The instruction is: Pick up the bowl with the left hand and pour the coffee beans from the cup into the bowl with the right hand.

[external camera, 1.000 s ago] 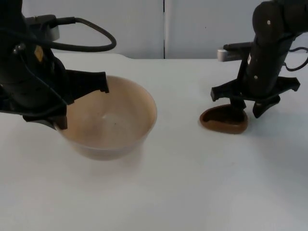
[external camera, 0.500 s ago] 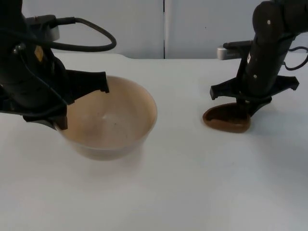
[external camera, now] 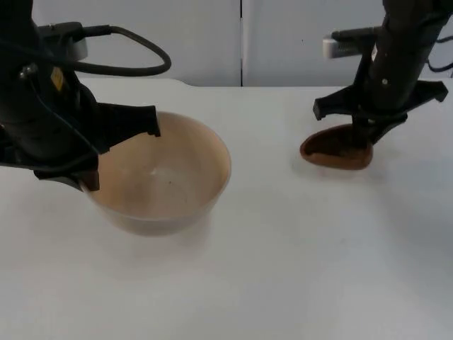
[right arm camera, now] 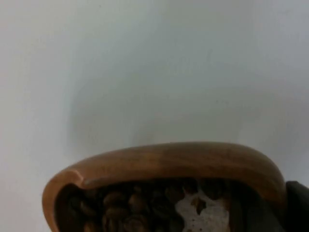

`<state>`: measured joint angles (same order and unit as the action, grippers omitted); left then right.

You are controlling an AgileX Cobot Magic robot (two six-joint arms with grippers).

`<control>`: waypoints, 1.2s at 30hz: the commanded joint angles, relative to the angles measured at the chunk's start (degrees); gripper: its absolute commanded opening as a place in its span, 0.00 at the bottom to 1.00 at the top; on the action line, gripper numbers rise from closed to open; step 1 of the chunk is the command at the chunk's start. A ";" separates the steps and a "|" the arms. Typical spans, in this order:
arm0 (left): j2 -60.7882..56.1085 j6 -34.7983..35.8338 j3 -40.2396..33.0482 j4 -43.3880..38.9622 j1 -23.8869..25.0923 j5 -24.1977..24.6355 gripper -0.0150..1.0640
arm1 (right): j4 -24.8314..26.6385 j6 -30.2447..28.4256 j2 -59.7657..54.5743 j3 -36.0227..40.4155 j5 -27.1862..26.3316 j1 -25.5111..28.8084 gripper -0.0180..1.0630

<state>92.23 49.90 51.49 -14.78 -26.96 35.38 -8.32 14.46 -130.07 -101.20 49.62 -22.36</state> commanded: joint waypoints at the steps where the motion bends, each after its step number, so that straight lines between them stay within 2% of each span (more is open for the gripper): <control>1: -0.12 0.49 0.29 0.66 -0.28 -0.22 0.01 | 0.11 -1.04 1.82 -0.53 1.02 -0.32 0.02; 3: -0.12 0.49 0.29 0.66 -0.28 -0.22 0.01 | 0.30 -1.58 2.50 -0.53 1.65 -0.32 0.02; 7: -0.12 0.49 0.29 0.66 -0.28 -0.22 0.01 | 4.65 -7.00 5.68 -0.53 4.88 -0.32 0.02; 10: -0.12 0.49 0.29 0.66 -0.28 -0.22 0.01 | 5.65 -8.53 7.52 -0.53 6.83 -0.32 0.02; 21: -0.12 0.49 0.29 0.66 -0.28 -0.22 0.01 | 5.65 -11.49 17.22 -0.53 15.52 -0.32 0.02; 25: -0.12 0.49 0.29 0.66 -0.28 -0.22 0.01 | 5.65 -11.92 21.06 -0.53 20.34 -0.65 0.02; 31: -0.12 0.49 0.29 0.77 -0.28 -0.22 0.01 | 4.32 -11.92 22.95 -0.53 20.34 -3.16 0.02; 36: -0.12 0.49 0.29 0.77 -0.28 -0.22 0.01 | 3.15 -10.36 22.95 -1.16 20.16 -8.69 0.02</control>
<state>92.23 49.90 51.49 -14.65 -26.96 35.38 -4.61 3.46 -107.98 -101.90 69.61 -29.42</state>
